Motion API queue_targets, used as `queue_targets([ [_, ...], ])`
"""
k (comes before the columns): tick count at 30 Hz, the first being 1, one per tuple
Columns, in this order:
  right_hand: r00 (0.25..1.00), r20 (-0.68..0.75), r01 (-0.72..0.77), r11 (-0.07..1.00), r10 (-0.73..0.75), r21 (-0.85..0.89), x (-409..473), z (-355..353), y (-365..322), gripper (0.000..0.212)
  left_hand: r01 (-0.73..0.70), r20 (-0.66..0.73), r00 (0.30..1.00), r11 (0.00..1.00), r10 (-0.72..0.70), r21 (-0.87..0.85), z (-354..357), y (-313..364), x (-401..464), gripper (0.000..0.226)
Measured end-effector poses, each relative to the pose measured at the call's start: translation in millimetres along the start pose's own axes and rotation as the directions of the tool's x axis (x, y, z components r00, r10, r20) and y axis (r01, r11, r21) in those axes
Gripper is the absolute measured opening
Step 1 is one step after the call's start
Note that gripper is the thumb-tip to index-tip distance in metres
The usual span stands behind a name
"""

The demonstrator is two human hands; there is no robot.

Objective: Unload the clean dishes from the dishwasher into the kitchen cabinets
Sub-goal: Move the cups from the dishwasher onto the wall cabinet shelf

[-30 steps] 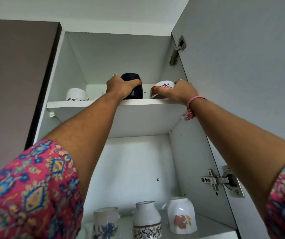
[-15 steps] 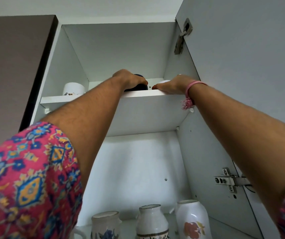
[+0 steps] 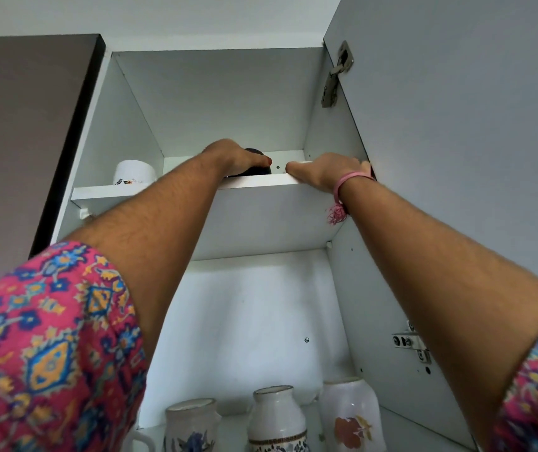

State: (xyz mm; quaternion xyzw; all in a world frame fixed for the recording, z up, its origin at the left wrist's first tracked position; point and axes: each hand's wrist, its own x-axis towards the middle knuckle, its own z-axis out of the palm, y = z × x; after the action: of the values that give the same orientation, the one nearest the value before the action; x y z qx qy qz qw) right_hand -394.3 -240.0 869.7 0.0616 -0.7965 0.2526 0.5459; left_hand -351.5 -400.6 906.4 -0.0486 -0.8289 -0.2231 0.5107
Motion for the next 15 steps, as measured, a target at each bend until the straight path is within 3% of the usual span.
queue_targets([
  [4,0.988,-0.156,0.012,0.999,-0.004,0.052,-10,7,2,0.073,-0.048,-0.027,0.998,0.995,0.051,0.084,4,0,-2,0.073],
  [10,0.988,-0.138,0.101,0.965,-0.069,0.242,-19,1,14,0.071,-0.058,-0.108,0.991,0.980,0.079,0.188,12,3,-4,0.070],
  [15,0.959,-0.251,0.213,0.913,-0.128,0.347,-40,5,26,0.058,-0.073,-0.203,0.974,0.986,0.103,0.149,18,6,-11,0.058],
])
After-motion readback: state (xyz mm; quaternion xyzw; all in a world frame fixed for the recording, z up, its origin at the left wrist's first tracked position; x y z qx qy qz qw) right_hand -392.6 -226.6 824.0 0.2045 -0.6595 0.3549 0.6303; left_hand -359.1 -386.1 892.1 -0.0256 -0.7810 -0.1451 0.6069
